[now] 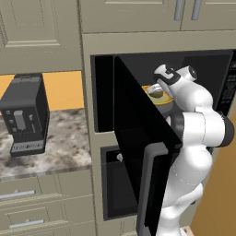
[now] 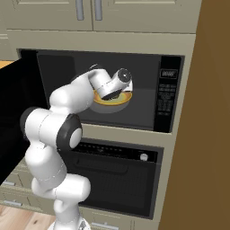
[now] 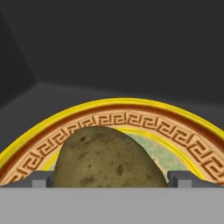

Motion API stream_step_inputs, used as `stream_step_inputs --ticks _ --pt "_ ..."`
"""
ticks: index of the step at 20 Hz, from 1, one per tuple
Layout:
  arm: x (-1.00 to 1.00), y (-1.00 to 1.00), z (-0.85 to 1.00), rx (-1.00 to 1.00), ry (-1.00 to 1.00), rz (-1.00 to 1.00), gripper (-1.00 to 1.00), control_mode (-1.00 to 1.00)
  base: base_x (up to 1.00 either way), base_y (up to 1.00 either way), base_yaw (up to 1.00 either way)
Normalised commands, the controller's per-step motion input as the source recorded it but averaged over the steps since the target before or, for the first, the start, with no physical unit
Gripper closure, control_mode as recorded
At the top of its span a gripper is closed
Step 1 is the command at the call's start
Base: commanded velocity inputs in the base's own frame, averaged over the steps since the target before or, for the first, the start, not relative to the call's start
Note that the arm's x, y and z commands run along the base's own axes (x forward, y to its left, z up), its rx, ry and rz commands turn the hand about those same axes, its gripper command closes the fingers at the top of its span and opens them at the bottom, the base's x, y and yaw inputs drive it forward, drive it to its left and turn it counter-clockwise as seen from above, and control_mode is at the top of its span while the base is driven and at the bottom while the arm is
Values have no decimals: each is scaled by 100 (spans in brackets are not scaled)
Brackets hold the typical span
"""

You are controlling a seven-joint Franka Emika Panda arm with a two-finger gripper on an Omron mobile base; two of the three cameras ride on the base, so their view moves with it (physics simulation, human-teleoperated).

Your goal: Retrieve the reheated potato from the microwave, then place the potato, cheese, and condiment on the cutting board.

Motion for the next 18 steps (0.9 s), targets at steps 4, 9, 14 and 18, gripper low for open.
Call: stream_step_inputs --ticks 4,9,14,18 --pt "0 1 -17 0 0 0 -100 -100 0 0 0" --pt "-2 4 -19 0 -3 0 100 -100 0 0 0" --pt "-8 4 -10 0 -9 0 100 -100 0 0 0" --pt "-2 0 0 0 -10 -3 100 -100 0 0 0"
